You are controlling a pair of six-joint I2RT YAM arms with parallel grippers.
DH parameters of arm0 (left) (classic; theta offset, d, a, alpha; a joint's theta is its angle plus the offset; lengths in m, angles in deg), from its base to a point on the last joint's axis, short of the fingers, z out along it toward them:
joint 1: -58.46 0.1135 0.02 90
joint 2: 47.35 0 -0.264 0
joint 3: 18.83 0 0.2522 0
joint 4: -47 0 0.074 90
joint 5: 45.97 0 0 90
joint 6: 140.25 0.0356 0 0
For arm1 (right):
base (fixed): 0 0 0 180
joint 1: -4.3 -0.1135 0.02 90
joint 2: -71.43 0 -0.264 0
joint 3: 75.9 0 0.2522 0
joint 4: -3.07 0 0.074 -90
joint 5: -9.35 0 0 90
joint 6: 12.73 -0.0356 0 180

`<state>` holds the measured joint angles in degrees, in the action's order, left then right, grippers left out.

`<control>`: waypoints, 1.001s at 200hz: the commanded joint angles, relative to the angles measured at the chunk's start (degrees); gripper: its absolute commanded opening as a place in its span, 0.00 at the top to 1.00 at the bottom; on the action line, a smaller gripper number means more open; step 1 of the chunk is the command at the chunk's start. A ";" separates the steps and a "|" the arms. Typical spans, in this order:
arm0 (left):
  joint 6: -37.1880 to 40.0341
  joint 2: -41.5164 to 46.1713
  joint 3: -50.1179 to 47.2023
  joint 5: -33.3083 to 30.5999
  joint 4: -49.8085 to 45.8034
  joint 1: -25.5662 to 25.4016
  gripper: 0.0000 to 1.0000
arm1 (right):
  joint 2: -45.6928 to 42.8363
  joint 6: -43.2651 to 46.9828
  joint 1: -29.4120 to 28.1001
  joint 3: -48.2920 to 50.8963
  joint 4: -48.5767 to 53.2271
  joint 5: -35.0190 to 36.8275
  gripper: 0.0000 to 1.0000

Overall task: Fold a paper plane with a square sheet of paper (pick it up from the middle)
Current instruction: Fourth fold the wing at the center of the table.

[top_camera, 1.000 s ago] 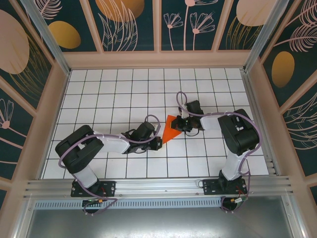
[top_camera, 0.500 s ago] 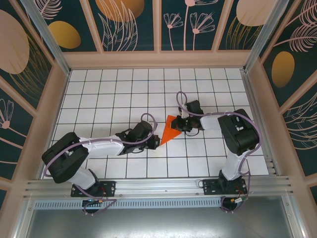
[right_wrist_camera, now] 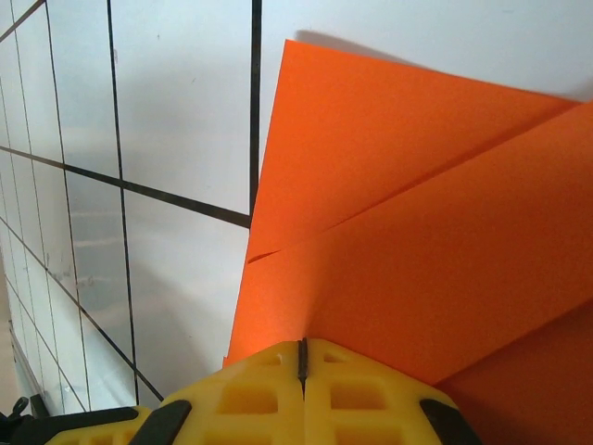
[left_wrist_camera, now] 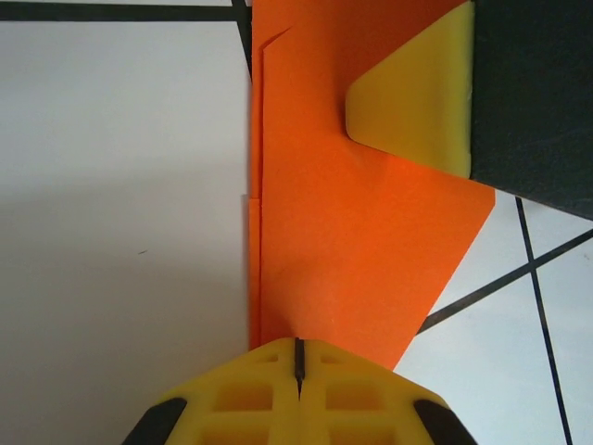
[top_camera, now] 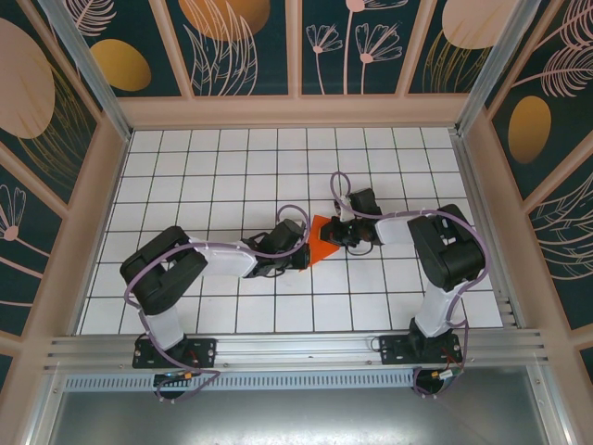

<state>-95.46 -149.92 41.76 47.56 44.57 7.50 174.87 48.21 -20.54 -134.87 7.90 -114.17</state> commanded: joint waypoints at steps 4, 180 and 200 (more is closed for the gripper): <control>-1.71 -1.41 -1.00 -0.89 -1.27 -0.11 1.00 | -1.01 0.36 -0.30 1.86 3.23 2.08 1.00; -2.94 -1.58 -3.35 1.89 -6.37 -0.11 1.00 | 0.89 2.05 -4.55 0.33 4.87 7.94 1.00; -3.48 -1.50 -4.71 2.71 -7.13 -0.13 1.00 | 1.30 2.96 -0.68 0.29 4.84 8.30 1.00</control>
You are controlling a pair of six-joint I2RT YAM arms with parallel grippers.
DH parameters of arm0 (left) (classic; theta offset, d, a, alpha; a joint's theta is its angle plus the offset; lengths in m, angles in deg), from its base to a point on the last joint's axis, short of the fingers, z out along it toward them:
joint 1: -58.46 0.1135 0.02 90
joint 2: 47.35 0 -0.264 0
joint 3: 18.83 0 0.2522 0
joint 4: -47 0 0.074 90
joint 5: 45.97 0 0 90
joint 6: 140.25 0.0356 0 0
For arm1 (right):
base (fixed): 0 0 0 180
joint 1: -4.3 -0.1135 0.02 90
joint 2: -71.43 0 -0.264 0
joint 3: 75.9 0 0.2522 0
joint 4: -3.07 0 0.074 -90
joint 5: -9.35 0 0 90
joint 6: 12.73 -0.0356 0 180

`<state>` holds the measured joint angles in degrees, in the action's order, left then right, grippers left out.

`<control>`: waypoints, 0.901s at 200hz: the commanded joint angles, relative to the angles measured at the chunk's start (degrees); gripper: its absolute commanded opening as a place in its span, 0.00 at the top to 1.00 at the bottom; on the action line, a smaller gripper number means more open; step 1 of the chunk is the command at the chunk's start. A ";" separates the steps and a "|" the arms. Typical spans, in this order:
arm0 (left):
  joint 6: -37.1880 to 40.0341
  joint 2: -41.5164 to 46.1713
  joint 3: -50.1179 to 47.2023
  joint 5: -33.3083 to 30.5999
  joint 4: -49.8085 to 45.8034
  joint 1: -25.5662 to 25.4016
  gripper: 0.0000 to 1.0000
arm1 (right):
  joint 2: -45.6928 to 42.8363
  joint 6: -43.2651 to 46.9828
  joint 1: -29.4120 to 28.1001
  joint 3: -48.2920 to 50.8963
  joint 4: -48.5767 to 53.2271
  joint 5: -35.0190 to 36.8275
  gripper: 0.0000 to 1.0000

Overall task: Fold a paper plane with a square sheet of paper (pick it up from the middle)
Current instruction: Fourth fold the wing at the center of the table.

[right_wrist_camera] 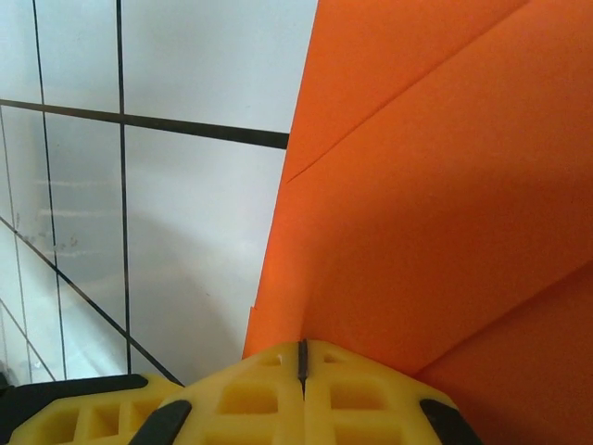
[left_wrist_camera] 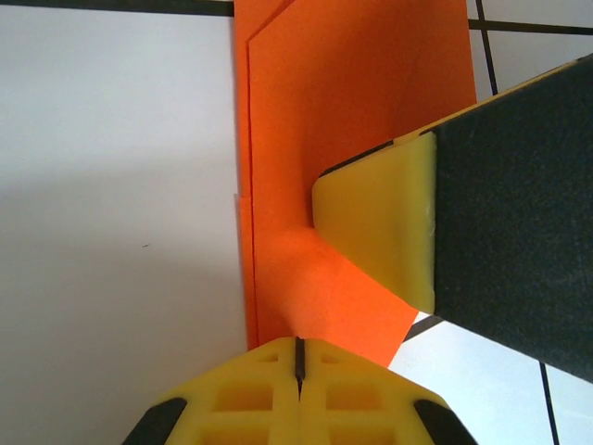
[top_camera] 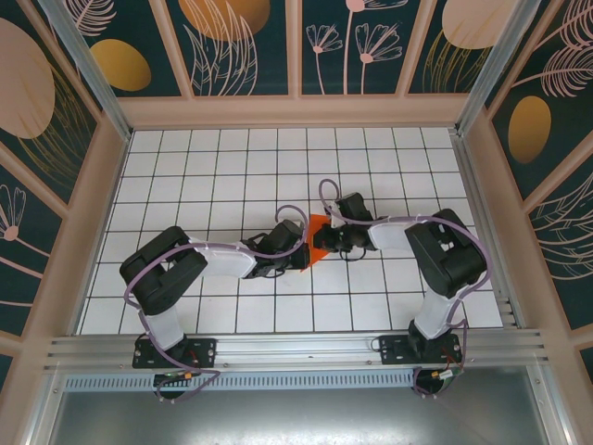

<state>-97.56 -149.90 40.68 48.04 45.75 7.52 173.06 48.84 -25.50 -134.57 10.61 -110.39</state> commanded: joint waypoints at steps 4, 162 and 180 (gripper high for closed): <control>-1.40 -1.45 -3.90 2.38 -8.50 -0.15 1.00 | 3.27 2.47 5.09 -0.19 2.09 4.67 1.00; 1.51 3.98 1.43 -0.15 -8.35 -0.04 0.90 | -5.44 -0.06 16.46 -8.59 8.05 8.40 0.78; 0.80 7.38 3.50 -4.30 -7.47 -0.07 0.73 | -9.96 -3.27 15.64 -3.79 5.86 6.32 0.60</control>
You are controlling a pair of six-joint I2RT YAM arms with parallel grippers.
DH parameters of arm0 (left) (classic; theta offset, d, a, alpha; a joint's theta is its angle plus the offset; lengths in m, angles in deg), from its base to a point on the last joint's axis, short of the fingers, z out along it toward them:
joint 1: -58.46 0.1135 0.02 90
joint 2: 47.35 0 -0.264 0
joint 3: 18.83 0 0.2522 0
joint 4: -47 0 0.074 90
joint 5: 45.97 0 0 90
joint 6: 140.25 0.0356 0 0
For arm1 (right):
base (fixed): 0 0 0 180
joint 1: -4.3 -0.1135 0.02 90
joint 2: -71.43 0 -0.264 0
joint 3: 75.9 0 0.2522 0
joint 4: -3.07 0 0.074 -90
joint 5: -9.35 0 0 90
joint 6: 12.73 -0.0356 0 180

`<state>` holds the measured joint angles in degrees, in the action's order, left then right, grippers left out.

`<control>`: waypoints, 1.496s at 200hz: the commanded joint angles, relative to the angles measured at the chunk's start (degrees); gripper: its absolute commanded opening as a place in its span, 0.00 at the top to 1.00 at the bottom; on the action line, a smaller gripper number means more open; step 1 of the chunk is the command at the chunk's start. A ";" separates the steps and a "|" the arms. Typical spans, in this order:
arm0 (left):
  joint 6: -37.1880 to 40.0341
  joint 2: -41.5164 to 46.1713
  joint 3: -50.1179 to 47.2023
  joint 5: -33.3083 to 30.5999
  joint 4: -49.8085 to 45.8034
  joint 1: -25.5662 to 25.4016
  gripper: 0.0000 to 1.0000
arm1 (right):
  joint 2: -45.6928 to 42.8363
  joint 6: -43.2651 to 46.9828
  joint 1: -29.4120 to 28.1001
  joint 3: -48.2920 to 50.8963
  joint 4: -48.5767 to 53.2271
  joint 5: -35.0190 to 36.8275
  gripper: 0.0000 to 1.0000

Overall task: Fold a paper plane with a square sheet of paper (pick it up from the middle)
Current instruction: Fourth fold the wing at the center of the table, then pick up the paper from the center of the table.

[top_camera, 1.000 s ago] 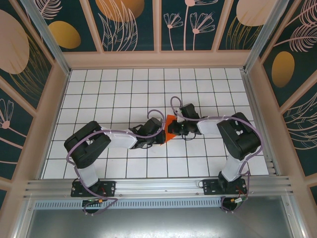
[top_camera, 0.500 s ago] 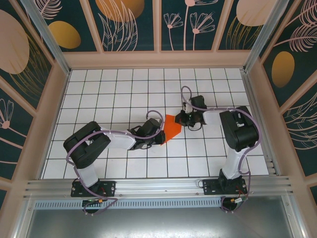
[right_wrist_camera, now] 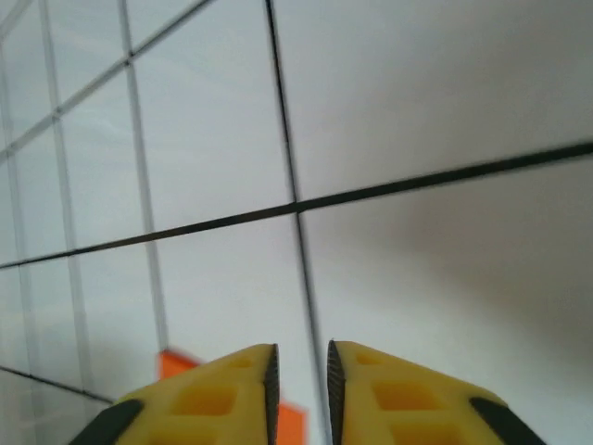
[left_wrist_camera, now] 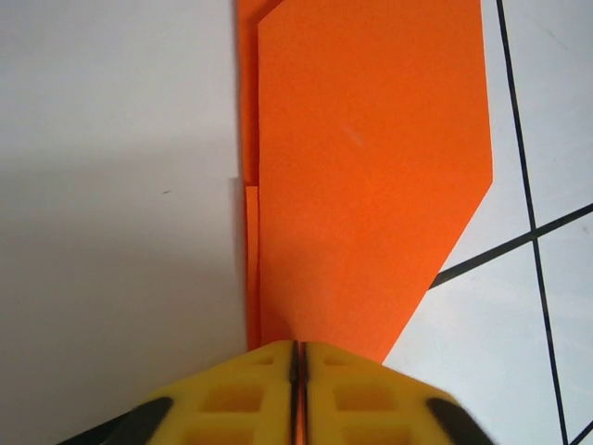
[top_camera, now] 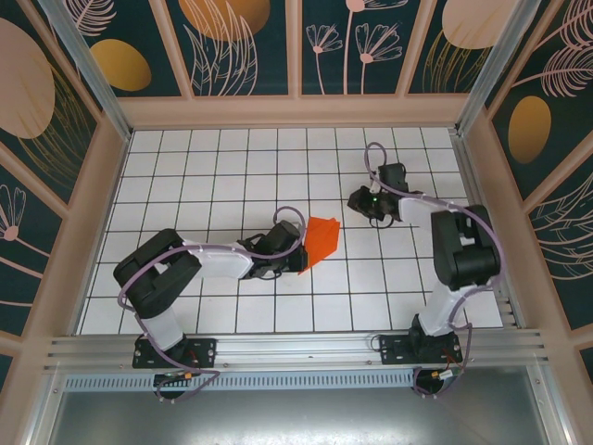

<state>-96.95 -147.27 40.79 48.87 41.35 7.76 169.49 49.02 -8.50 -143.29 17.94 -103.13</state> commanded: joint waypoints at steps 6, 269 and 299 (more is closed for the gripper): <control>-0.30 5.72 3.77 -7.20 -2.95 -0.23 0.64 | -7.69 -4.90 -1.80 6.60 -2.27 -1.34 0.56; -7.46 20.21 -7.85 -17.46 -2.26 8.84 0.01 | -0.11 -20.61 -15.54 12.00 -19.33 -5.51 0.64; -7.62 21.17 -8.84 -16.38 -2.13 8.97 0.01 | 0.16 -21.53 -16.70 13.77 -21.45 -4.36 0.69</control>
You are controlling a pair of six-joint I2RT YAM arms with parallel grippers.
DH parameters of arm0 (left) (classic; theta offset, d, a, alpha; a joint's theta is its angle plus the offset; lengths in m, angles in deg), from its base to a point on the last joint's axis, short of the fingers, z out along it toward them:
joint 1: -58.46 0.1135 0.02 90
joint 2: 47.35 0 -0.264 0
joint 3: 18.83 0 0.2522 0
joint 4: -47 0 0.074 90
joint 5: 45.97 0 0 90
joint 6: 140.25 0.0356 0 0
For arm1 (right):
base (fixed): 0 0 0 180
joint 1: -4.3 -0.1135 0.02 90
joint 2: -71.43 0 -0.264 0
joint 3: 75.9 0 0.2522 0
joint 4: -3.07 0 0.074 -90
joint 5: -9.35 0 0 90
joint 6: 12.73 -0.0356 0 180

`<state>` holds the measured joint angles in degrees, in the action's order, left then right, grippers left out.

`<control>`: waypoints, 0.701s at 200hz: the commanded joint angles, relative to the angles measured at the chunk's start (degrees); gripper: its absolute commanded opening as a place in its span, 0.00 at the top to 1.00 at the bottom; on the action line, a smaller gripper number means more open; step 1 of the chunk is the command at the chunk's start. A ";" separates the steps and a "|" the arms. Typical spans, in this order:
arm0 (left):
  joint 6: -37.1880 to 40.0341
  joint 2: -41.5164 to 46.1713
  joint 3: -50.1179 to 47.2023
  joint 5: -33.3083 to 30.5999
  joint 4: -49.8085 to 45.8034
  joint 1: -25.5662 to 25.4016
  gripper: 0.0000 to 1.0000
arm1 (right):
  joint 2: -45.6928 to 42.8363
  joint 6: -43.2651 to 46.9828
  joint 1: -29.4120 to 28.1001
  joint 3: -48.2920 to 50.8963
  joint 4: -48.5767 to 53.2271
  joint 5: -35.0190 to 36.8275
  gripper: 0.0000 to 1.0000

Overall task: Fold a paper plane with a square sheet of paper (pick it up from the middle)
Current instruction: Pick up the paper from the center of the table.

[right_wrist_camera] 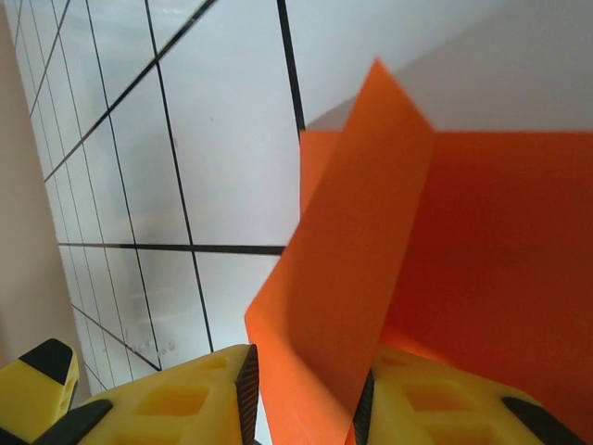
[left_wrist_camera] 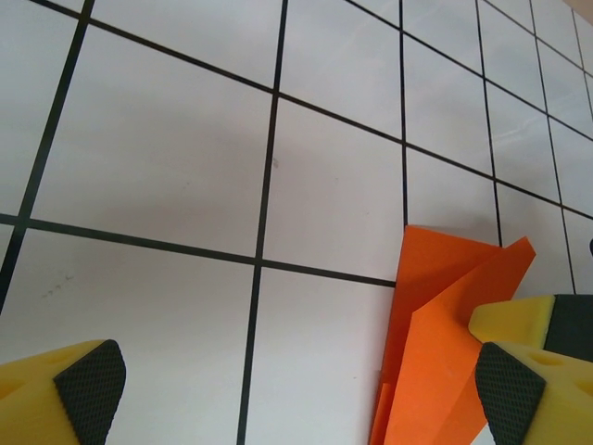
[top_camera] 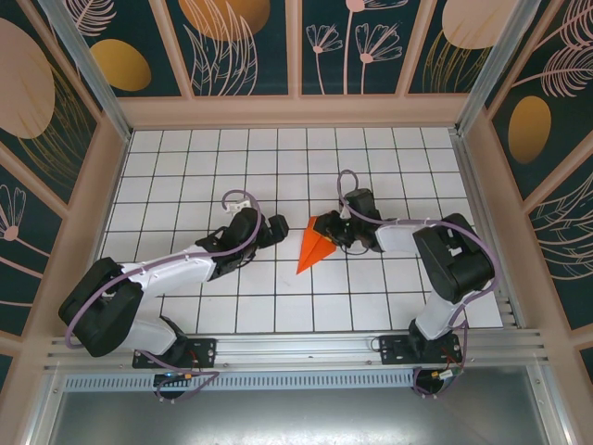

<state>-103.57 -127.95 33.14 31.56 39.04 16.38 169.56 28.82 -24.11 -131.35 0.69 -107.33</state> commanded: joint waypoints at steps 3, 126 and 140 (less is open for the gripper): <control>-1.00 1.91 -1.34 1.10 0.25 0.42 0.01 | 0.03 -1.36 -1.20 2.07 -4.52 0.05 0.70; -6.71 19.49 -11.62 32.06 14.59 7.43 0.02 | -10.41 -7.29 -1.64 -1.02 -20.71 -14.83 0.93; -8.43 19.61 -11.96 35.64 18.35 7.85 0.01 | -10.53 -10.44 -1.79 -1.70 -23.12 -16.03 0.93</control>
<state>-108.07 -109.18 22.43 56.12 48.02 23.26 160.62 23.64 -25.48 -130.96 -15.29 -118.30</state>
